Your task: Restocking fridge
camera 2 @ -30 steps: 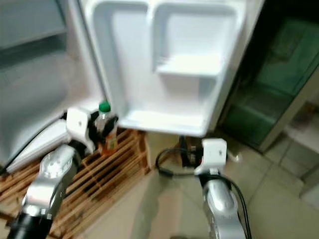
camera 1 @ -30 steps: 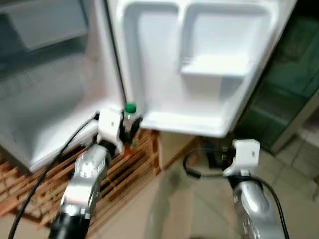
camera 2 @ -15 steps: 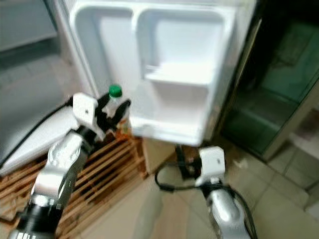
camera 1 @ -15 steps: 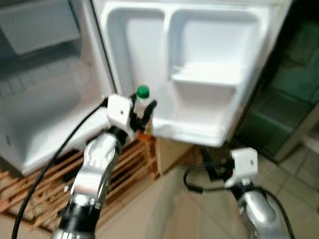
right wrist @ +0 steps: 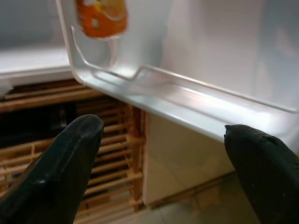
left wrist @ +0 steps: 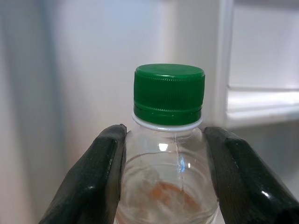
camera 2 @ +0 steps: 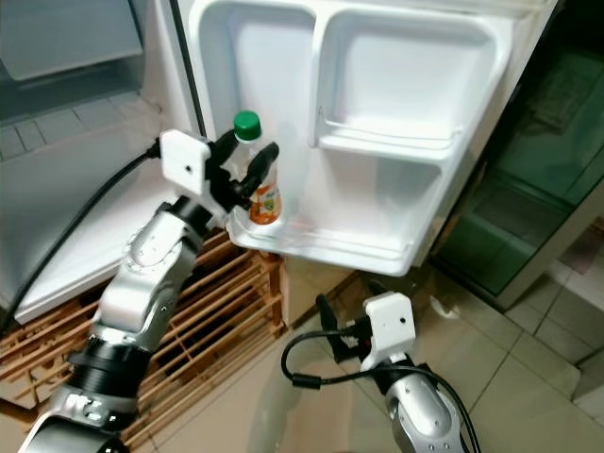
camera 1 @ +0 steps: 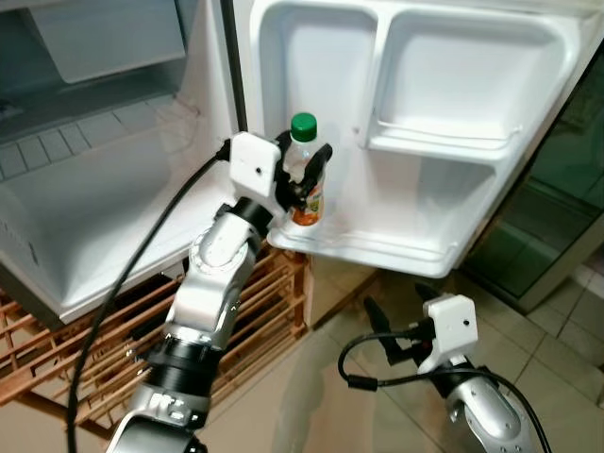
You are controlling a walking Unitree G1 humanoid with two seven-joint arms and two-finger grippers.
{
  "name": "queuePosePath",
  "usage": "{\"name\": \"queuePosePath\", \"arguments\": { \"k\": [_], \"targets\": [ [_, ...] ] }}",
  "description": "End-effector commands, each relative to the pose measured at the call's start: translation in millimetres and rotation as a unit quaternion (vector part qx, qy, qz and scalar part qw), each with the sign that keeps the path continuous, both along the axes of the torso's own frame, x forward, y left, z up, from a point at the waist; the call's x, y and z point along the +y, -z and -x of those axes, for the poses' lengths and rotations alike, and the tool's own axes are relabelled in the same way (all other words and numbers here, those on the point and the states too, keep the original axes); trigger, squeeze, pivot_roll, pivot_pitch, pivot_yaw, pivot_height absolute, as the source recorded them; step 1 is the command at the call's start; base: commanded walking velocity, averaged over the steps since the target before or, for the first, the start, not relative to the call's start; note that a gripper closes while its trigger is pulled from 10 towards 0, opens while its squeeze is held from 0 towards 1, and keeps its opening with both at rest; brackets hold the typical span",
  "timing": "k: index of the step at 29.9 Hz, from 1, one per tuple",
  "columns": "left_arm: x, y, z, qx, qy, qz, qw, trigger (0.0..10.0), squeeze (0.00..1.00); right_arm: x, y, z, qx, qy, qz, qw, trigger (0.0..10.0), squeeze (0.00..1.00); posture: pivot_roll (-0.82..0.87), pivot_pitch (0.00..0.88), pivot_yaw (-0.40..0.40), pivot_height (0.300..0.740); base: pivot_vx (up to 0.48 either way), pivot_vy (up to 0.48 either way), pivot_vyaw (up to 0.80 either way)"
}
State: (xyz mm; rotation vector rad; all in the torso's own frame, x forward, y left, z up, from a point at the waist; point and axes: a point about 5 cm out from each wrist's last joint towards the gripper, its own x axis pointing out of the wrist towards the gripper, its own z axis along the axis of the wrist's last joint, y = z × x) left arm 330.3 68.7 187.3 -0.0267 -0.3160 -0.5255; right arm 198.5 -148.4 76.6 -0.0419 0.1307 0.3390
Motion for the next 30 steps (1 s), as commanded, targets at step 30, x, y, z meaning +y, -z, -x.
{"name": "queuePosePath", "arguments": {
  "k": [30],
  "targets": [
    [31.9,62,-38.8,0.083,-0.235,-0.041,0.968,10.0,0.00,-24.1,-17,48.2,0.051,-0.013,0.034,0.998,10.0,0.00,-0.41,0.115,-0.060,0.740,0.000,0.000,0.00]
  ]
}}
